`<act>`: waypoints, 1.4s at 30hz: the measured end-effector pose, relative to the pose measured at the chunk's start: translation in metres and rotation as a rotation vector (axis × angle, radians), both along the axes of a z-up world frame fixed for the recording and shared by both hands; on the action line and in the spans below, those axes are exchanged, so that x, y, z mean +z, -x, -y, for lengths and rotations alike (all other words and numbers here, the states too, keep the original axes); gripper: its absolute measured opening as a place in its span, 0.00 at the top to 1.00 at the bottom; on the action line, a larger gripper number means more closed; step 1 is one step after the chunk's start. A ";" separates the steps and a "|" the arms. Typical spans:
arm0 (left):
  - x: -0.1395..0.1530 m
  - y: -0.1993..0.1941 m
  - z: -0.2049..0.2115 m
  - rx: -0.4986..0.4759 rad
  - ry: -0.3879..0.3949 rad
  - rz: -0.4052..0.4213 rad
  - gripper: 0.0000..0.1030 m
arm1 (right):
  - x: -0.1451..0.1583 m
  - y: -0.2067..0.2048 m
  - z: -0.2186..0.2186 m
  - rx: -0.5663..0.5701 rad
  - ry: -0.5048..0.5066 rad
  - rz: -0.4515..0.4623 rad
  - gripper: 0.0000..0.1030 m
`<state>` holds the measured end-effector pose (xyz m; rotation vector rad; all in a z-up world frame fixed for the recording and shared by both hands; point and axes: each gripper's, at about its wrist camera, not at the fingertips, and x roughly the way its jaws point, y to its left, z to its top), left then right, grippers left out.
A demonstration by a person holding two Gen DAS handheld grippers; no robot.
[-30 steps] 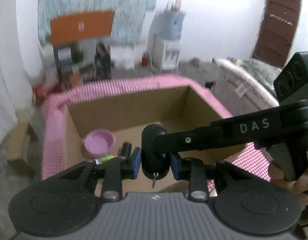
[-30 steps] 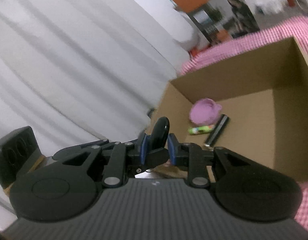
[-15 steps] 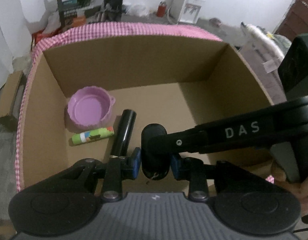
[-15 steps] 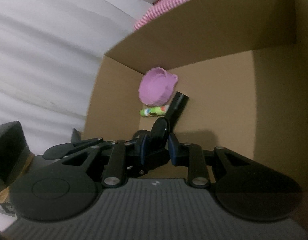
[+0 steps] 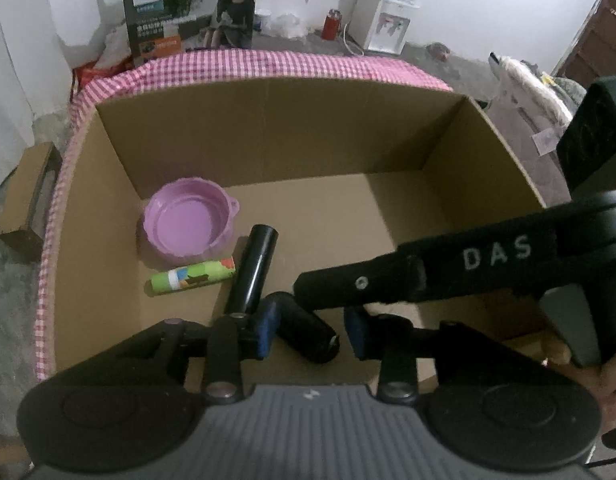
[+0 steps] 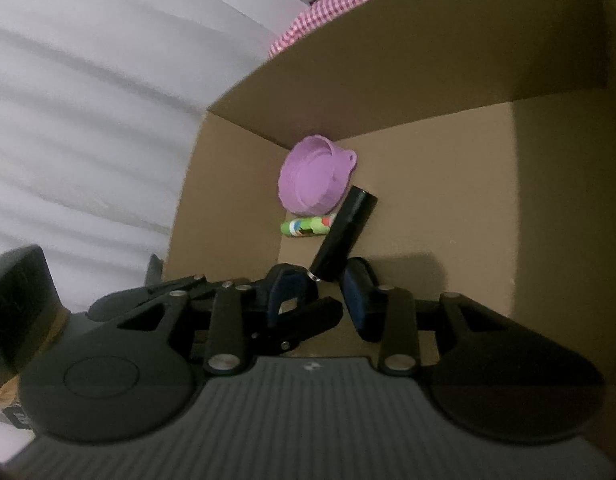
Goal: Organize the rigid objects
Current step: 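Lower the roller onto the box floor and open the right tool, then withdraw the right tool from the box toward the gold-lidded jar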
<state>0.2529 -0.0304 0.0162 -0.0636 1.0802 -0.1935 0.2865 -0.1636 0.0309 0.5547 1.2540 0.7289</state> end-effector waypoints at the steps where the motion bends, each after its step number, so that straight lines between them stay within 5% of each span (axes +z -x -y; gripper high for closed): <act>1: 0.004 0.003 0.000 0.000 -0.003 0.015 0.59 | 0.003 0.002 0.004 -0.007 -0.007 0.006 0.67; 10: 0.051 0.051 0.009 -0.040 -0.057 0.201 0.44 | 0.057 0.059 0.051 -0.114 -0.052 0.222 0.57; 14: 0.072 0.089 0.017 -0.099 -0.062 0.299 0.32 | 0.094 0.115 0.077 -0.164 -0.077 0.395 0.41; 17: 0.078 0.118 0.023 -0.148 -0.036 0.350 0.20 | 0.111 0.160 0.091 -0.206 -0.040 0.523 0.19; 23: 0.064 0.163 0.033 -0.218 0.011 0.406 0.11 | 0.111 0.227 0.106 -0.305 0.111 0.651 0.01; 30: 0.023 0.182 0.041 -0.262 0.047 0.340 0.11 | 0.090 0.266 0.098 -0.418 0.382 0.700 0.01; 38: -0.004 0.187 0.034 -0.261 0.070 0.298 0.04 | 0.064 0.277 0.070 -0.428 0.716 0.793 0.01; 42: -0.011 0.188 0.030 -0.275 0.106 0.296 0.01 | 0.060 0.273 0.064 -0.356 0.773 0.844 0.01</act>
